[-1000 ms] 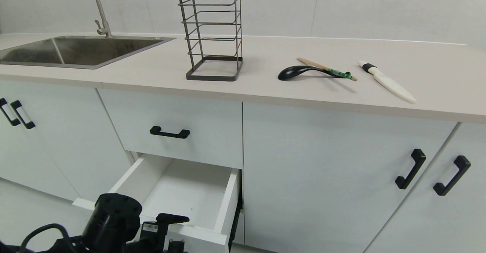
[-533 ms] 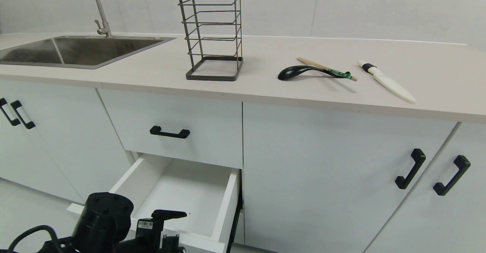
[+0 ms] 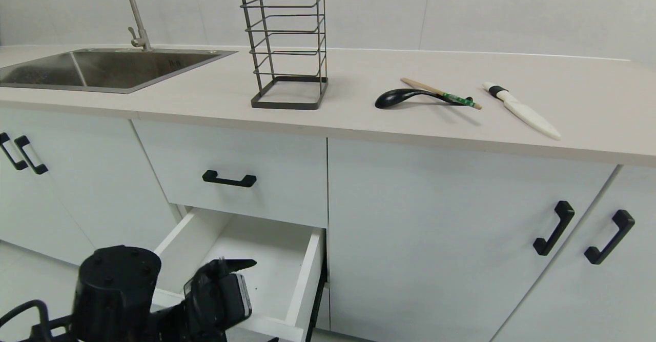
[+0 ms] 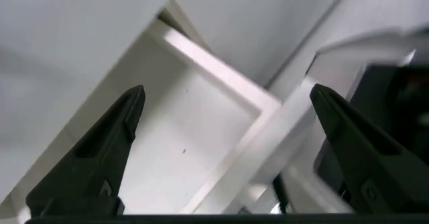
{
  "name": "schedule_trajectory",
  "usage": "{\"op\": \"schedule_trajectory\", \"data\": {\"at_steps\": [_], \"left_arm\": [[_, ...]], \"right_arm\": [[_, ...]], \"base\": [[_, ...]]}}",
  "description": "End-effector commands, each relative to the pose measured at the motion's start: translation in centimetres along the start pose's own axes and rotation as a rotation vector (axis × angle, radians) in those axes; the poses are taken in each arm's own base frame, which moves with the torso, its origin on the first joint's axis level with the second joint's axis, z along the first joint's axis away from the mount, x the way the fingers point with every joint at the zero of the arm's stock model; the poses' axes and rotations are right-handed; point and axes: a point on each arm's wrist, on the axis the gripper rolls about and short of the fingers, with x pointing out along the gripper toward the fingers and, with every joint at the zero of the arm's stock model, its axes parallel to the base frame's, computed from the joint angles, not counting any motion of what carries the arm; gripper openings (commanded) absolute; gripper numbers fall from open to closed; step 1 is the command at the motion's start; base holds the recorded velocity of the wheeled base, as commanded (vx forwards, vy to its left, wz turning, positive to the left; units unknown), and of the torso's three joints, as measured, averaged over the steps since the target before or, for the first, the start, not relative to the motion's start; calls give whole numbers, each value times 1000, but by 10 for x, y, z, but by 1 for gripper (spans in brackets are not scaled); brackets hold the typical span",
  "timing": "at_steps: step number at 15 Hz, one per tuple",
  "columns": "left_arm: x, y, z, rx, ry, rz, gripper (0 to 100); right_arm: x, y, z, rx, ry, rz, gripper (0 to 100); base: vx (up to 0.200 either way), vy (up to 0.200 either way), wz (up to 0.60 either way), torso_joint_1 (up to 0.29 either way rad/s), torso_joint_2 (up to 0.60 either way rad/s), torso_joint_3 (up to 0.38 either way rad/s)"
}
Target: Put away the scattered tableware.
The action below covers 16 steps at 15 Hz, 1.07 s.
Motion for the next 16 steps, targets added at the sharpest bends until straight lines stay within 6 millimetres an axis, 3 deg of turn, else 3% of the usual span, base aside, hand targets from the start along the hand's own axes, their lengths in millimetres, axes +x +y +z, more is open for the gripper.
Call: {"op": "schedule_trajectory", "data": {"at_steps": [1, 3, 5, 8, 12, 16], "left_arm": [[-14, 10, 23, -72, -130, 60, 100], [-23, 17, 34, -205, -207, 79, 100], [-35, 39, 46, -437, -298, 161, 100], [-45, 72, 37, -641, -331, 318, 100], [-50, 64, 16, -702, -319, 352, 100], [-52, 58, 12, -681, -328, 337, 100]], "right_arm": [[0, 0, 0, 0, 1, -1, 0], [0, 0, 0, 0, 1, -1, 0], [0, 0, 0, 0, 1, -1, 0], [0, 0, 0, 0, 1, -1, 0], [0, 0, 0, 0, 1, -1, 0], [0, 0, 0, 0, 1, -1, 0]], "base": [[0, 0, 0, 0, 0, 0], [0, 0, 0, 0, 0, 0], [0, 0, 0, 0, 0, 0], [0, 0, 0, 0, 0, 0], [0, 0, 0, 0, 0, 0], [0, 0, 0, 0, 0, 0]]}}
